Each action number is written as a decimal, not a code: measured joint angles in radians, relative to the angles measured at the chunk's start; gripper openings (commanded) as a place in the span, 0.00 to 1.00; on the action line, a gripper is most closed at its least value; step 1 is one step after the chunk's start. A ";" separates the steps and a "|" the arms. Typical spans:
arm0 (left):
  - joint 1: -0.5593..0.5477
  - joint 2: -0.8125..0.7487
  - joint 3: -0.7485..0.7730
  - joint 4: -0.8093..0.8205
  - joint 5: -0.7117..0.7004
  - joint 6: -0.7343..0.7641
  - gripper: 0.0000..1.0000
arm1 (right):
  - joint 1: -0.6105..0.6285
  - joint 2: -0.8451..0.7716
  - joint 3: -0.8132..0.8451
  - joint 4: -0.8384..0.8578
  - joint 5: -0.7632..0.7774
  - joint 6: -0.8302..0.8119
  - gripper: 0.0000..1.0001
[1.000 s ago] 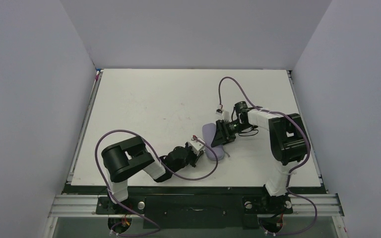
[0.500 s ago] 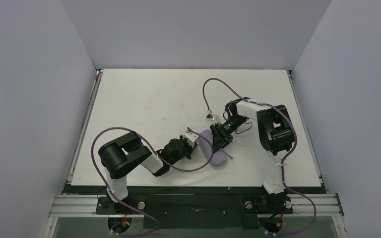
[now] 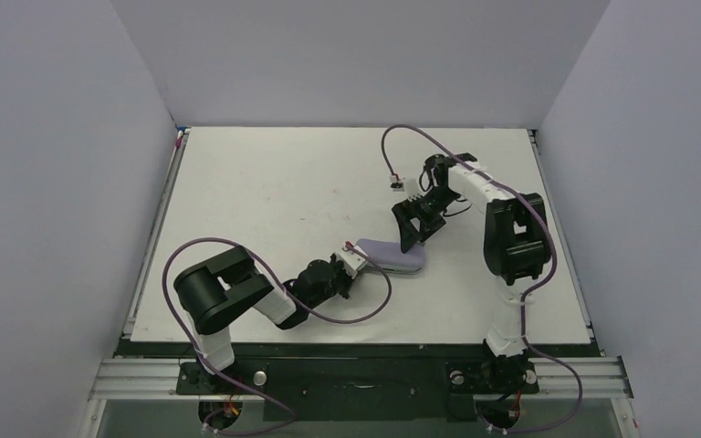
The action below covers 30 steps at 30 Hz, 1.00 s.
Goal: Open the umbrella
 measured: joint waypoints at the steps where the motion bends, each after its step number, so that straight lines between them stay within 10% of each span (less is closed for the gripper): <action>1: -0.006 0.000 0.000 0.002 0.002 0.000 0.00 | -0.010 -0.026 -0.019 0.027 0.015 -0.005 0.83; 15: -0.014 0.013 0.001 0.011 0.003 -0.014 0.00 | 0.079 -0.341 -0.352 0.245 0.123 -0.137 0.86; 30: -0.017 0.062 0.042 0.051 -0.060 0.011 0.17 | 0.121 -0.337 -0.409 0.378 0.200 -0.110 0.56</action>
